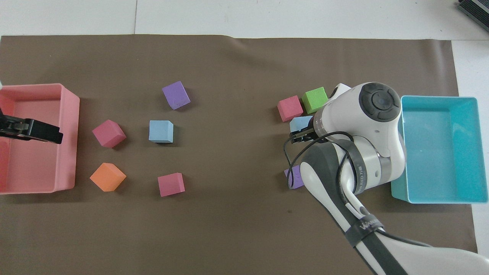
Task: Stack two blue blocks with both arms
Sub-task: 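Carry the light-blue cube to the table center and set it down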
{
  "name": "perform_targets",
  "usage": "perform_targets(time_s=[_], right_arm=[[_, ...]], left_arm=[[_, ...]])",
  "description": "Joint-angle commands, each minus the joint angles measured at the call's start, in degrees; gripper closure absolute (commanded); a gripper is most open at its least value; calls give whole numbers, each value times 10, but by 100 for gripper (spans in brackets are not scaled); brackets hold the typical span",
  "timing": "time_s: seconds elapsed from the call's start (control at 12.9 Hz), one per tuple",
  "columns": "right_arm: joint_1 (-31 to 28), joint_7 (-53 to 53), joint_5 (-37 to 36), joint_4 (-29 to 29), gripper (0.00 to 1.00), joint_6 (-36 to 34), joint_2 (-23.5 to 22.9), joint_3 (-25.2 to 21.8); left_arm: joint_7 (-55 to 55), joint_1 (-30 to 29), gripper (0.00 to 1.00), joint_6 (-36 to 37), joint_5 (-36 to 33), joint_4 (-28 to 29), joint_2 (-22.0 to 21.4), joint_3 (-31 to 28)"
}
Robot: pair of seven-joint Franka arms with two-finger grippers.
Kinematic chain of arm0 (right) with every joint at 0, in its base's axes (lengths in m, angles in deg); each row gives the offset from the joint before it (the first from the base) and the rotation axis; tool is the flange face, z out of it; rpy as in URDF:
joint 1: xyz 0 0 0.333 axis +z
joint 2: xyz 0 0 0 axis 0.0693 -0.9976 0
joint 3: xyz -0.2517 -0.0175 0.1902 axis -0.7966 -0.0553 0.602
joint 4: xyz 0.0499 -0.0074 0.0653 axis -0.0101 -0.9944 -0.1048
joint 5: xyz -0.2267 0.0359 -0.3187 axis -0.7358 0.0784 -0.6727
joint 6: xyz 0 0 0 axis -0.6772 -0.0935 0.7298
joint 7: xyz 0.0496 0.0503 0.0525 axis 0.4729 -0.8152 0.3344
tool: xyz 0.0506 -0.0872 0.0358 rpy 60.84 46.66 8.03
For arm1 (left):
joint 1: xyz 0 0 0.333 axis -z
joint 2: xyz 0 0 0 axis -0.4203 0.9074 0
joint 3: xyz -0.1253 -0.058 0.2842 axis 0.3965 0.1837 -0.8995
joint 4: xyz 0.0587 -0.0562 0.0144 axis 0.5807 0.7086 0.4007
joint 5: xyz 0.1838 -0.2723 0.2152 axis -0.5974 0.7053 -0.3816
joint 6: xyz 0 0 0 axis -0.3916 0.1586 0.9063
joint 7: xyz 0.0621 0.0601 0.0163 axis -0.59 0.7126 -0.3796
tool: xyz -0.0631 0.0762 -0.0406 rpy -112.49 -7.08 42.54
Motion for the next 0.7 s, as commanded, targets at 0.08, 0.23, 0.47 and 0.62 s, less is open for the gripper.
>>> perform_targets(time_s=[0.08, 0.23, 0.47, 0.62], right_arm=[[72, 135, -10, 84, 100, -19, -78, 0], [98, 182, -10, 93, 100, -11, -98, 0], [130, 237, -8, 126, 100, -5, -137, 0], [139, 263, -6, 128, 100, 9, -138, 0]], left_arm=[[1, -4, 0, -6, 3, 14, -13, 1], [1, -4, 0, -6, 3, 14, -13, 1], [1, -4, 0, -6, 3, 14, -13, 1], [1, -4, 0, -6, 3, 14, -13, 1]])
